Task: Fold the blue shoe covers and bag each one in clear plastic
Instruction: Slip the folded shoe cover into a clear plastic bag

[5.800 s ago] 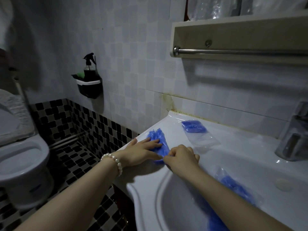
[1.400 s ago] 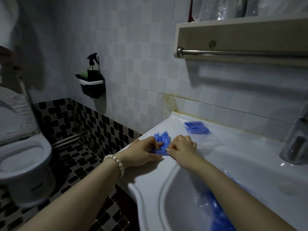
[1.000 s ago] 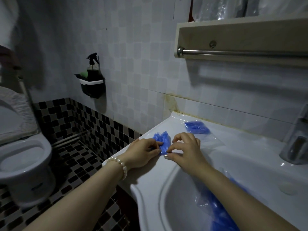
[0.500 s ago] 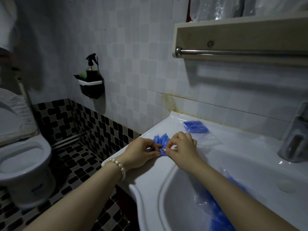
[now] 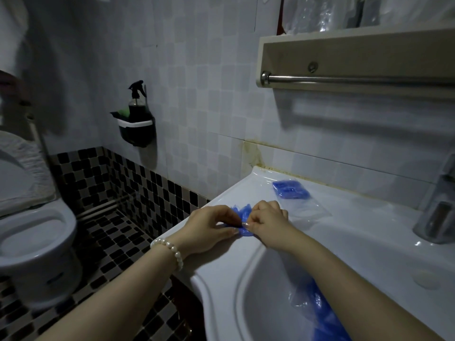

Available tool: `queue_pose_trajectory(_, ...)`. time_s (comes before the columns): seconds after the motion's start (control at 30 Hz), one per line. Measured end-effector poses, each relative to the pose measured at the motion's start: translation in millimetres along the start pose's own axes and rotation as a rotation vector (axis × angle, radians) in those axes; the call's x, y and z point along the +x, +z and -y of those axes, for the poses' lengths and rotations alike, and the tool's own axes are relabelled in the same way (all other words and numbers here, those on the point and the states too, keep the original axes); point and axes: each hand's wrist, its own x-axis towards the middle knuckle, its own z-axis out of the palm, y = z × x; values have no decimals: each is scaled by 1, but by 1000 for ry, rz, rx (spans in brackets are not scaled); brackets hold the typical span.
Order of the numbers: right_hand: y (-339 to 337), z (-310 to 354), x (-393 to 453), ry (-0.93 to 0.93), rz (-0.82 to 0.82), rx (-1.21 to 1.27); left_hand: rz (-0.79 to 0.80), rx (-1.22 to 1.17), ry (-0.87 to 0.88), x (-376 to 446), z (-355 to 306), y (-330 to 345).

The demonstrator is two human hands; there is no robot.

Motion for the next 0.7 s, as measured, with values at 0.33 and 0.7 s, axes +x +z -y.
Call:
queue_pose_trajectory(0.33, 8, -12, -14, -188, -333, 96, -22, -44, -49, 3, -4, -1)
queue_pose_trajectory(0.7, 7, -1, -2, -3, -124, -37, -54, -145, -70, -2, -11, -6)
